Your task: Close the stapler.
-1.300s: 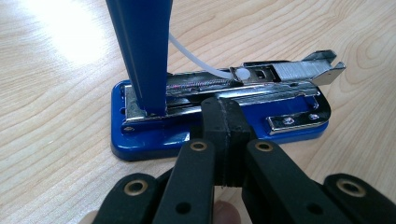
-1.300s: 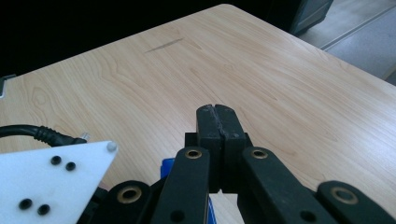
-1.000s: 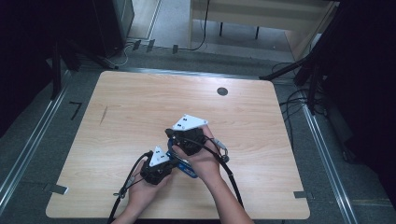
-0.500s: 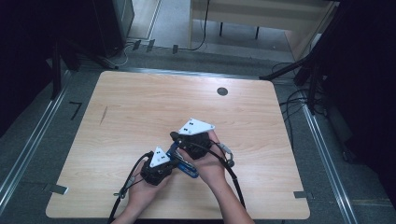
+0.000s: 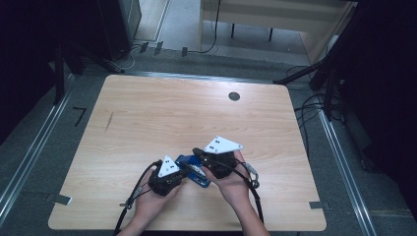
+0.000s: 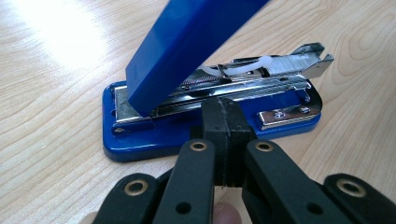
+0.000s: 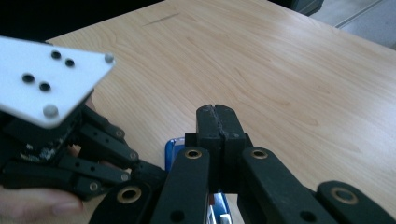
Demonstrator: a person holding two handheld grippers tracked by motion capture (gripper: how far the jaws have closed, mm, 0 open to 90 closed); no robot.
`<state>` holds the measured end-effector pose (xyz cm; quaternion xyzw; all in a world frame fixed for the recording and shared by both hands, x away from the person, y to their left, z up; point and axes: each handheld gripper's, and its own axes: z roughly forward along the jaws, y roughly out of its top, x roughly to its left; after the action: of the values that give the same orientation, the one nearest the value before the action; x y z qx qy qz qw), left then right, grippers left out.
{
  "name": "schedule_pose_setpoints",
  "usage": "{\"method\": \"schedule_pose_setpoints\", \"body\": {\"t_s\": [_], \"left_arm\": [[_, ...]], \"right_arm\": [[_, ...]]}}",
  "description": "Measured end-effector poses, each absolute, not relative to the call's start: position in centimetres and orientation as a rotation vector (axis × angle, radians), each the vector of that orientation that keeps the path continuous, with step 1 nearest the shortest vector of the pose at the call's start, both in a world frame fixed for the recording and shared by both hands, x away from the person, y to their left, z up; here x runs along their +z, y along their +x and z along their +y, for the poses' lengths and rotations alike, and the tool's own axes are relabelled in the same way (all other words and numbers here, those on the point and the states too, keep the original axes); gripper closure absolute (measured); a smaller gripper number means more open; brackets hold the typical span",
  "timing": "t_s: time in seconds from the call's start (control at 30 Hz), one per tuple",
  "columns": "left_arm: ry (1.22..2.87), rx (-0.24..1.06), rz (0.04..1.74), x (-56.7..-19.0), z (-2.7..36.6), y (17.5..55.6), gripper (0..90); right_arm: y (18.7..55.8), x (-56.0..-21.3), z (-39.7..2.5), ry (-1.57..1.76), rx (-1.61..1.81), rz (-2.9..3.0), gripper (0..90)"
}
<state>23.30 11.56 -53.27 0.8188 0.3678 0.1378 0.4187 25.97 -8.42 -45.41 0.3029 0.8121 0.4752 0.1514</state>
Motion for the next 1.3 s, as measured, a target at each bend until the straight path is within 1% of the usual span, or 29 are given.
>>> {"method": "schedule_pose_setpoints", "body": {"t_s": [0.47,0.83,1.13,1.3], "left_arm": [[2.07,0.335,0.905,-53.3,11.5,23.1,90.0],[2.082,0.326,0.898,-53.3,11.5,23.1,90.0],[2.084,0.328,0.891,-53.3,11.4,23.0,90.0],[2.084,0.327,0.889,-53.3,11.4,23.0,90.0]], "right_arm": [[24.6,-47.9,-11.2,0.95,1.387,2.306,90.0],[23.2,-49.9,-12.1,0.977,1.39,2.324,90.0],[22.3,-50.4,-12.2,0.973,1.414,2.316,90.0],[22.2,-51.2,-12.3,0.993,1.434,2.304,90.0]]}}
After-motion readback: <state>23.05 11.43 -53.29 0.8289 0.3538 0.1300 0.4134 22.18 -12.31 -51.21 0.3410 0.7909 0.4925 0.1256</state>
